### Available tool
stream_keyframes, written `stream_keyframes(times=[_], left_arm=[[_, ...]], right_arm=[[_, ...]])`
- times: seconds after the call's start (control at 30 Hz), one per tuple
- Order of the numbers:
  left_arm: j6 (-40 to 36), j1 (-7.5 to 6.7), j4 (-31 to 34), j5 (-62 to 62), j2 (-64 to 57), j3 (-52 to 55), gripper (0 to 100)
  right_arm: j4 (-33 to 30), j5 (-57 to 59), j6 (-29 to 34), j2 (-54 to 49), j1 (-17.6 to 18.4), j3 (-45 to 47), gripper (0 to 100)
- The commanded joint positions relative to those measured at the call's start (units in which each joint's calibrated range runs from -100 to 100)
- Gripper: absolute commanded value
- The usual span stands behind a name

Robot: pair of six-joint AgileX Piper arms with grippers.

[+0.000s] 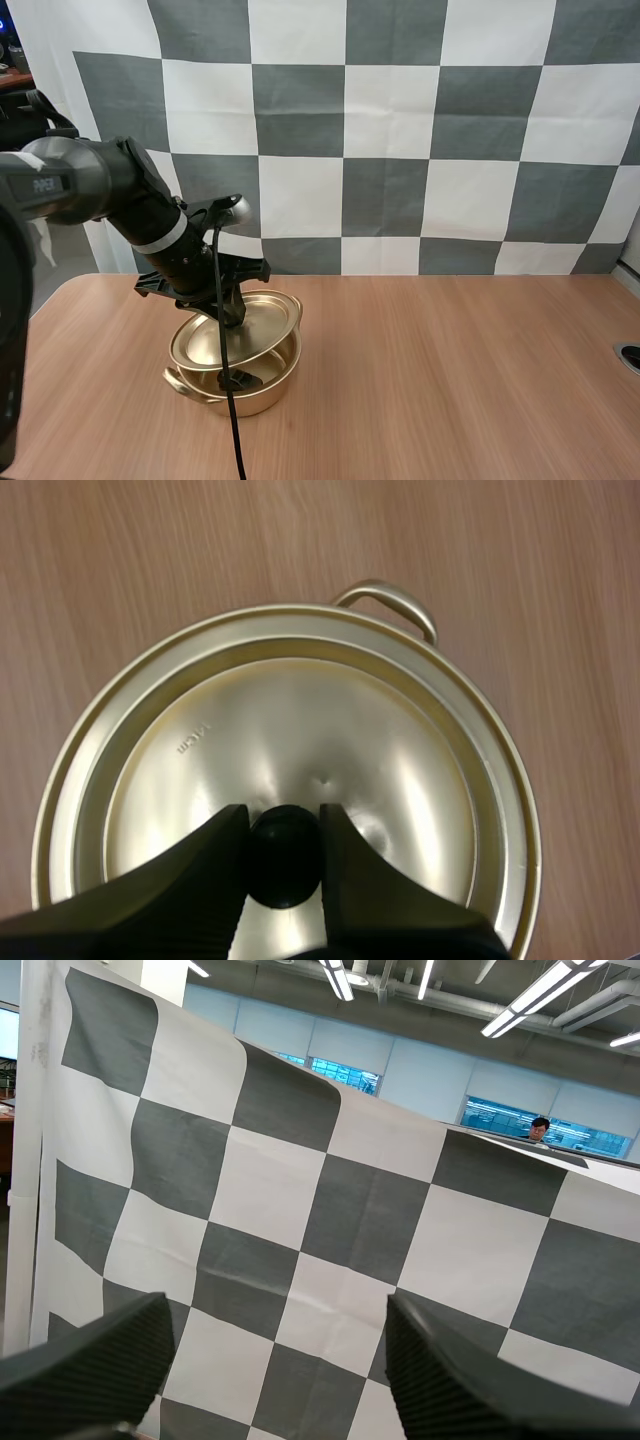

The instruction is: Open the pot, put the car inside, and close it

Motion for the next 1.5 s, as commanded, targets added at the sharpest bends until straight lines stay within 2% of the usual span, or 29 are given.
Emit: stream_keyframes(times=[0.0, 0.33, 0.63, 1.1, 1.23, 1.47], left_arm=[[0.04, 0.0, -0.03, 0.03, 0.46, -0.02, 0], [0.31, 0.0, -0.03, -0.13, 0.84, 0.14, 0], [1.86, 0.0, 0.34, -9.31, 3.05, 8.1, 0], [1.68, 0.0, 0.34, -9.65, 3.19, 8.26, 0], [1.9, 0.0, 0.1, -9.47, 3.19, 8.26, 13], [7.85, 0.0, -1.61, -4.66, 3.33, 8.26, 42]], right_arm=[[0.06, 0.05, -0.02, -0.06, 0.02, 0.02, 100], [0.06, 0.05, -0.02, -0.06, 0.02, 0.02, 100], [0.06, 0.05, -0.02, -0.06, 0.02, 0.02, 100], [0.5, 0.05, -0.02, 0.0, 0.02, 0.02, 100], [0.5, 0.05, -0.02, 0.0, 0.02, 0.02, 100], [0.65, 0.05, -0.02, 0.0, 0.02, 0.02, 100]])
